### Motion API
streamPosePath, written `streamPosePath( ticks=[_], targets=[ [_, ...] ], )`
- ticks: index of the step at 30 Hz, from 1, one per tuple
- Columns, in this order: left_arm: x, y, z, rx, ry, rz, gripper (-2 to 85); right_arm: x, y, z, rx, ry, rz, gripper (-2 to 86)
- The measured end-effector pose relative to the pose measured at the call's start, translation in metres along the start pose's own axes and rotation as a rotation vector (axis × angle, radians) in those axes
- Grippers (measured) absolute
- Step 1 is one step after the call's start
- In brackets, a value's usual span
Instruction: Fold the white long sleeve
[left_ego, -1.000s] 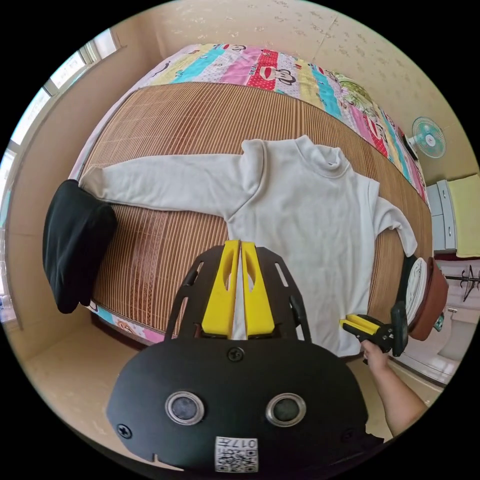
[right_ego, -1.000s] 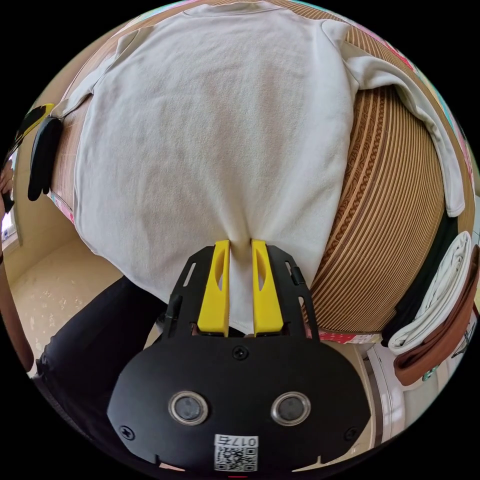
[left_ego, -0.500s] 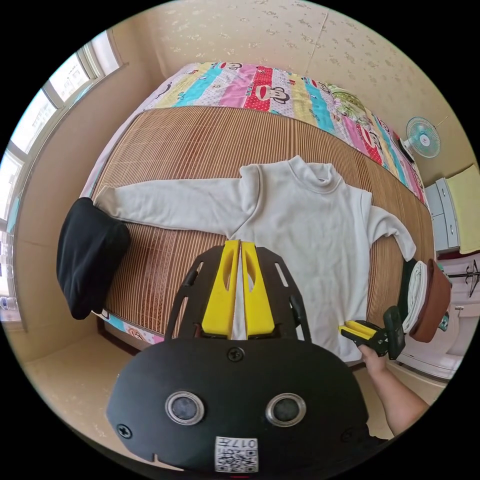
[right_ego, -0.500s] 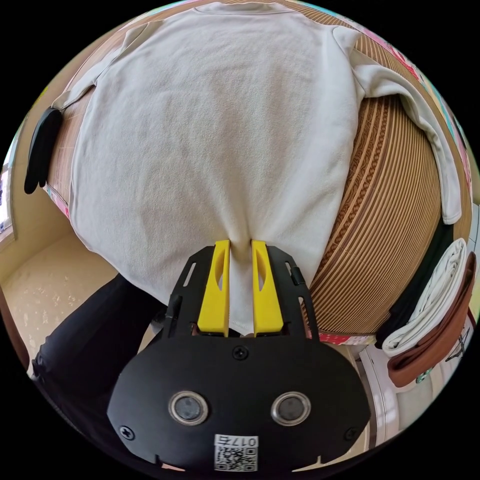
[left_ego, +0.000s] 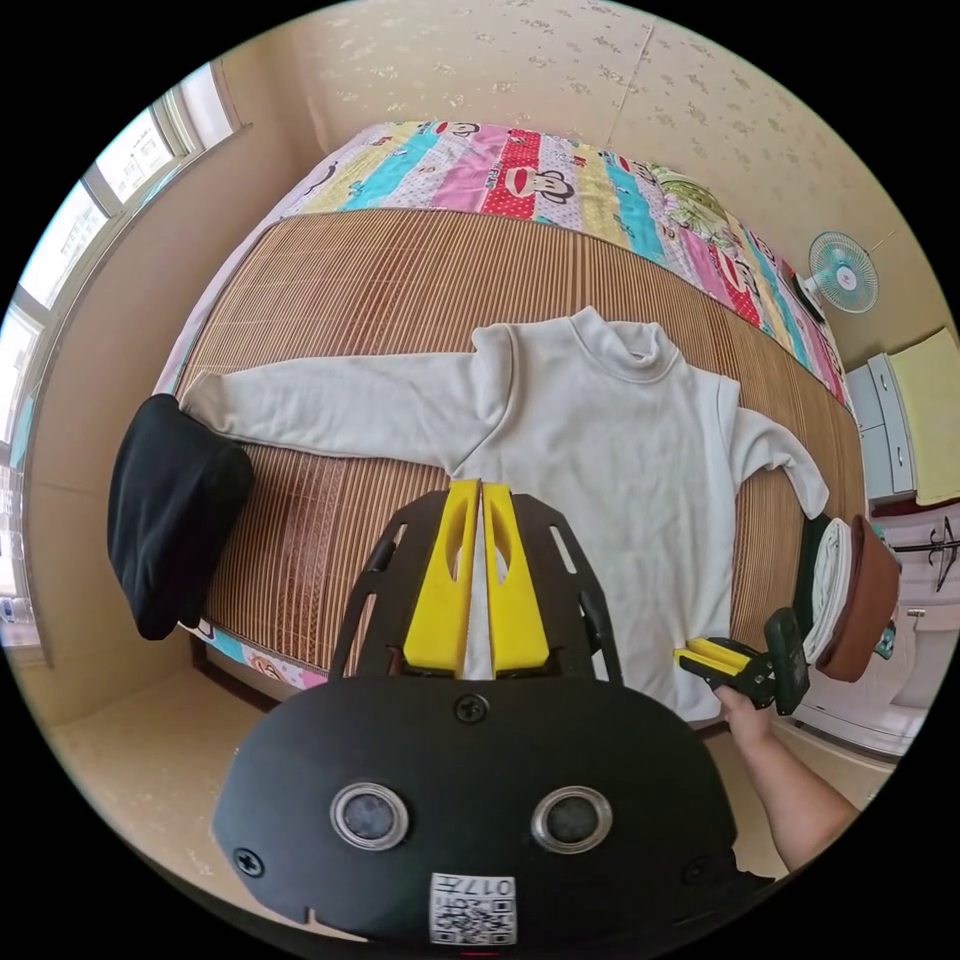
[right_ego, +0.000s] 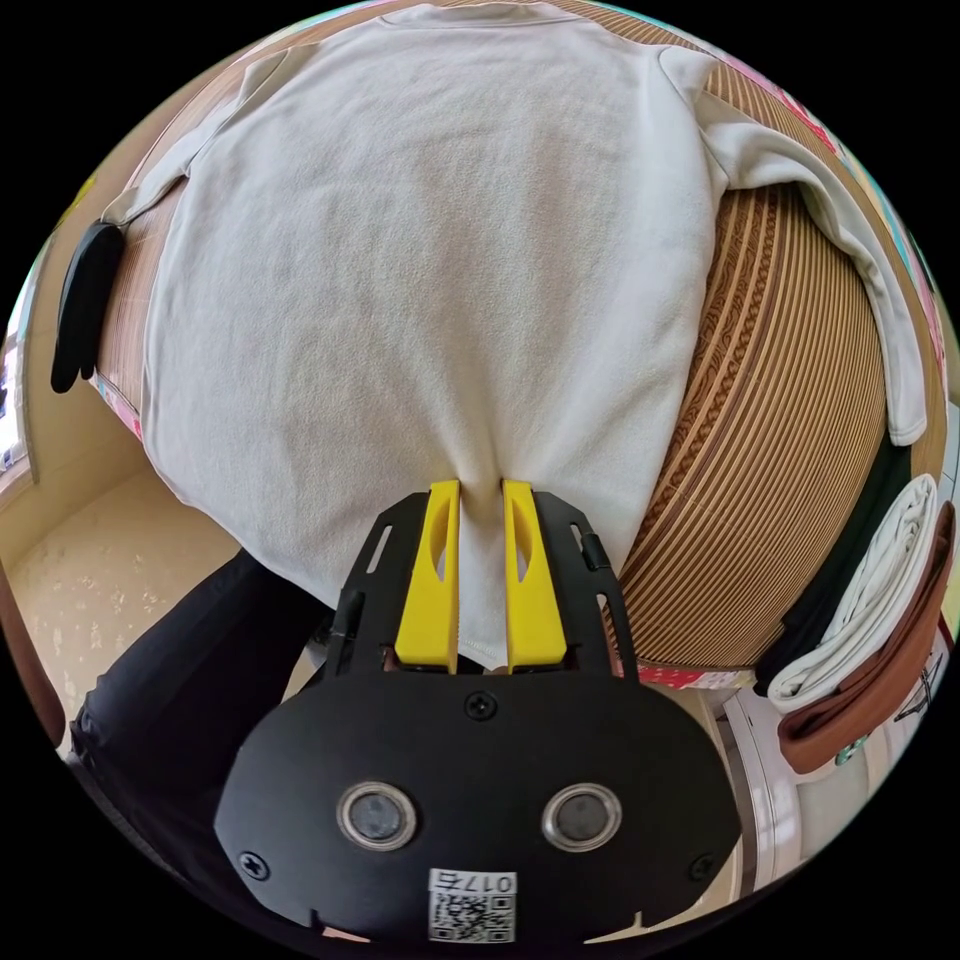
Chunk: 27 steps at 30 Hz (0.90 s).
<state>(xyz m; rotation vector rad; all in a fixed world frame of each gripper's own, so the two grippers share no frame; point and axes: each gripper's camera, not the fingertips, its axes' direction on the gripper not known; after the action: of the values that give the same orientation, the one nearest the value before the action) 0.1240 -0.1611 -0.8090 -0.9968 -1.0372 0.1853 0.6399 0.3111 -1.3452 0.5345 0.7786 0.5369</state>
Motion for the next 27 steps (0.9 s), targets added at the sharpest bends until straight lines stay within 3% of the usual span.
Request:
streamPosePath(
  ticks=[17,22,27],
  targets=[
    [-0.013,-0.015,0.022,-0.010,0.030,-0.019,-0.8,0.001,0.001,-0.008,-0.027,0.005,0.012,7.6],
    [-0.103,-0.031,0.036,0.133,0.156,-0.106,0.7,0.005,0.002,-0.011,-0.047,-0.005,0.024,7.7],
    [-0.222,-0.092,0.040,0.177,-0.051,-0.157,5.1,0.007,0.004,-0.014,-0.076,-0.006,-0.001,7.6]
  ],
)
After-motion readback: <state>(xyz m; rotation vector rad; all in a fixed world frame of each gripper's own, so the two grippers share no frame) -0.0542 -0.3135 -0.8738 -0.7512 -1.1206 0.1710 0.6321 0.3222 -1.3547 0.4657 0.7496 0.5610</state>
